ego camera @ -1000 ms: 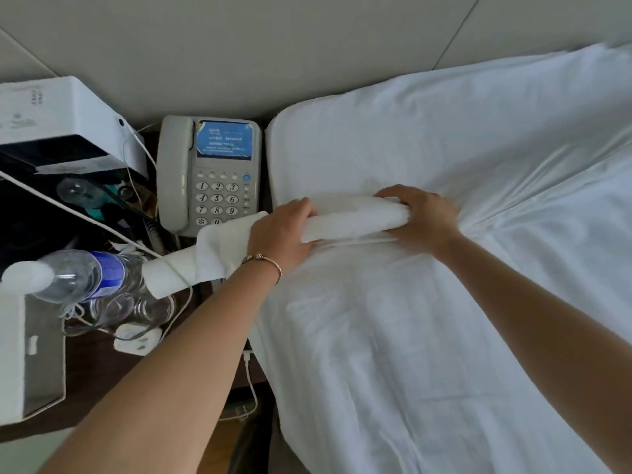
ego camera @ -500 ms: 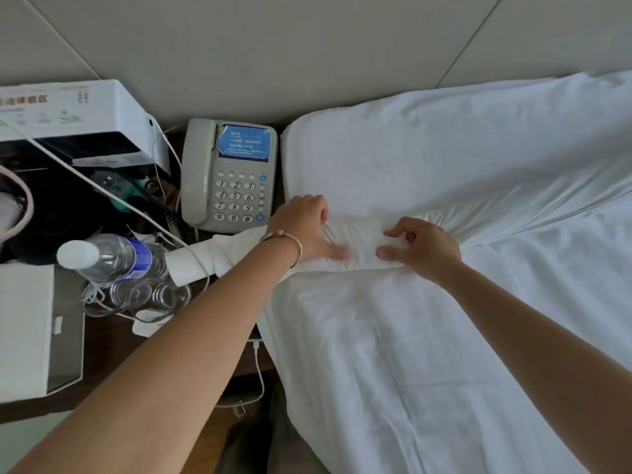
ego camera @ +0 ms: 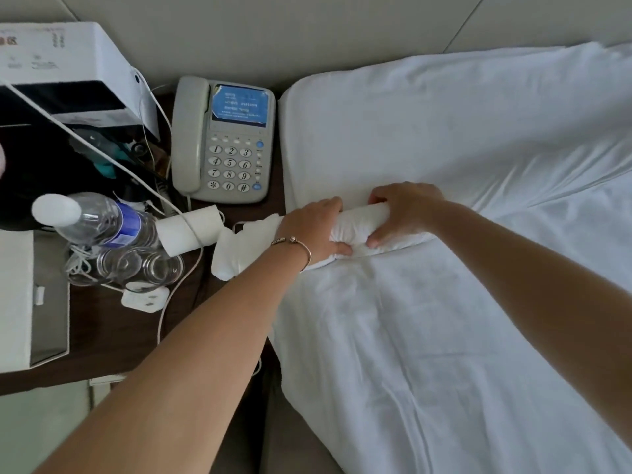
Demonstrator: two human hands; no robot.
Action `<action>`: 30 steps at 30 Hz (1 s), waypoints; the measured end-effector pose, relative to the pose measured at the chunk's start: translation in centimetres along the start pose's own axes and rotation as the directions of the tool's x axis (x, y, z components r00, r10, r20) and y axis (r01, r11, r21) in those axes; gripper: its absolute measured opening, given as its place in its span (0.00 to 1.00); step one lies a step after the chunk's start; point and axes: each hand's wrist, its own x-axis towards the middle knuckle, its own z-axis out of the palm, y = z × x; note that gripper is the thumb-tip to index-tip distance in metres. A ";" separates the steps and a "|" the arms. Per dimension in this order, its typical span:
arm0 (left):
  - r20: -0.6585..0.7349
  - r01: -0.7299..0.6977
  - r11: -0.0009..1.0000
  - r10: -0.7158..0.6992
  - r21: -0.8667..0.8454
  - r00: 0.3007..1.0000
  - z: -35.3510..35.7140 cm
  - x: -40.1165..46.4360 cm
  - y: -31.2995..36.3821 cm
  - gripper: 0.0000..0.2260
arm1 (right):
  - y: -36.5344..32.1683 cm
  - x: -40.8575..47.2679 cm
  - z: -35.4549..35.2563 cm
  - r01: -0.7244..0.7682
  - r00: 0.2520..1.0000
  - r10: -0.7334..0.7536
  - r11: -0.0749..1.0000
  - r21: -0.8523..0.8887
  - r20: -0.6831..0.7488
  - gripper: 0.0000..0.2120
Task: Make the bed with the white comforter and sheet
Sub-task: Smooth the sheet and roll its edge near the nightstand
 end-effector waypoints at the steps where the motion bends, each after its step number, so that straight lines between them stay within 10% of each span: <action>1: -0.028 -0.022 1.000 0.023 0.018 0.999 0.2 -0.4 0.1 0.28 | -0.2 -0.6 0.8 -0.025 0.998 0.025 1.000 -0.006 -0.055 0.30; 9: -0.164 -0.248 0.968 0.250 0.033 0.954 2.3 -4.5 0.7 0.25 | -1.2 -7.1 9.3 -0.085 0.859 0.187 0.970 0.229 -0.476 0.31; 17: -0.065 0.034 0.886 -0.072 -0.462 0.995 1.6 -7.0 1.0 0.15 | -0.6 -9.1 11.2 0.002 0.900 0.143 0.943 0.333 -0.412 0.37; 30: 0.397 0.167 0.986 -0.143 -0.027 0.907 1.2 -4.2 2.9 0.46 | -1.2 -10.8 12.5 -0.004 0.933 0.034 0.996 0.085 -0.358 0.18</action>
